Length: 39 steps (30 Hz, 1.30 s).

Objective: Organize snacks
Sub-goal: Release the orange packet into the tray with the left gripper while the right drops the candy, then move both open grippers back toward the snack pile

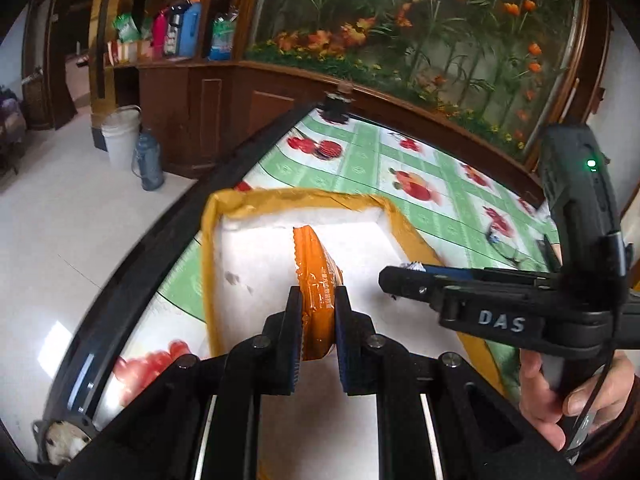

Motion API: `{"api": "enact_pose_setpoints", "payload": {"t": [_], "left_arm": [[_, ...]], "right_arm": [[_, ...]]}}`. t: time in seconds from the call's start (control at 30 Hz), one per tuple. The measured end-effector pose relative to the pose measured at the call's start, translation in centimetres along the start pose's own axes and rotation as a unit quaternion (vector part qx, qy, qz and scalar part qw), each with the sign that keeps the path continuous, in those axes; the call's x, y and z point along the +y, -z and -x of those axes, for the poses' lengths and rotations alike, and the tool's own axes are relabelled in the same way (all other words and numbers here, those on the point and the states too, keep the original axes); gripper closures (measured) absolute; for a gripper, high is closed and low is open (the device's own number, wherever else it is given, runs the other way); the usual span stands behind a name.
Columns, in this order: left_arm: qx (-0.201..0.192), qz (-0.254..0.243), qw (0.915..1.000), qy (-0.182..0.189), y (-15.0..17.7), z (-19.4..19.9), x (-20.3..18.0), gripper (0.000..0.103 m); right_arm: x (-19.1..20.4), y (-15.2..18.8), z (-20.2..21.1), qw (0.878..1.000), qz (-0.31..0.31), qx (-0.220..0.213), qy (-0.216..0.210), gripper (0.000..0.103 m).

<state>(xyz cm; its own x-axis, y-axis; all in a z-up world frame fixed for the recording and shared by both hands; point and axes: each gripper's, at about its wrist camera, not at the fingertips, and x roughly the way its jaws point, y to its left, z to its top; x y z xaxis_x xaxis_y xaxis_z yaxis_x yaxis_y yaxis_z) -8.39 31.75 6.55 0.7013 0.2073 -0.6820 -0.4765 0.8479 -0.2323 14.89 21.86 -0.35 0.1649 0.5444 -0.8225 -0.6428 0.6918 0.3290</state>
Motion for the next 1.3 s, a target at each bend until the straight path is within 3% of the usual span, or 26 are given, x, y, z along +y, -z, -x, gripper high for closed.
{"api": "enact_pose_setpoints", "payload": {"t": [0.27,0.3,0.37,0.43,0.6,0.67,0.73,0.87,1.07,1.17,1.23,1.3], "left_arm": [[0.013,-0.001,0.9999,-0.011,-0.9,-1.0,0.0,0.086],[0.01,-0.002,0.9999,-0.011,-0.9,-0.8,0.0,0.084],[0.007,0.001,0.9999,-0.012,-0.8,-0.6,0.1,0.065],[-0.004,0.009,0.9999,-0.011,-0.7,0.2,0.3,0.062],[-0.042,0.022,0.9988,0.013,0.2,4.4,-1.1,0.059],[-0.076,0.046,0.996,0.007,1.4,6.9,-2.2,0.049],[-0.12,0.071,0.99,0.019,2.7,8.9,-3.6,0.033],[-0.186,0.076,0.9793,-0.026,5.1,11.3,-7.1,0.031],[-0.206,0.043,0.9734,-0.09,7.2,11.4,-11.7,0.027],[-0.2,0.031,0.9769,-0.068,8.1,11.2,-12.8,0.026],[-0.196,0.008,0.9775,-0.078,8.5,11.5,-13.5,0.023],[-0.182,-0.02,0.9812,-0.06,8.8,11.9,-13.6,0.02]], "right_arm": [[-1.3,-1.6,-2.1,0.999,-0.033,0.006,0.011,0.066],[-1.4,-1.6,-2.0,0.999,-0.039,0.004,0.007,0.066],[-1.5,-1.5,-1.8,0.999,-0.042,0.006,-0.002,0.056],[-1.6,-1.4,-1.2,0.999,-0.044,0.012,0.009,0.045],[-1.9,-0.7,1.0,0.999,-0.053,-0.002,-0.006,0.043],[-2.4,-0.1,2.3,0.997,-0.08,-0.013,-0.003,0.037],[-3.3,0.5,3.4,0.992,-0.127,-0.026,-0.004,0.033],[-4.8,2.1,5.2,0.976,-0.213,-0.038,-0.03,0.033],[-6.5,6.1,7.8,0.945,-0.314,-0.038,-0.086,0.033],[-7.6,8.0,9.3,0.928,-0.356,-0.046,-0.099,0.033],[-8.0,8.9,10.6,0.932,-0.347,-0.05,-0.093,0.033],[-8.6,9.2,11.7,0.944,-0.316,-0.04,-0.09,0.033]]}}
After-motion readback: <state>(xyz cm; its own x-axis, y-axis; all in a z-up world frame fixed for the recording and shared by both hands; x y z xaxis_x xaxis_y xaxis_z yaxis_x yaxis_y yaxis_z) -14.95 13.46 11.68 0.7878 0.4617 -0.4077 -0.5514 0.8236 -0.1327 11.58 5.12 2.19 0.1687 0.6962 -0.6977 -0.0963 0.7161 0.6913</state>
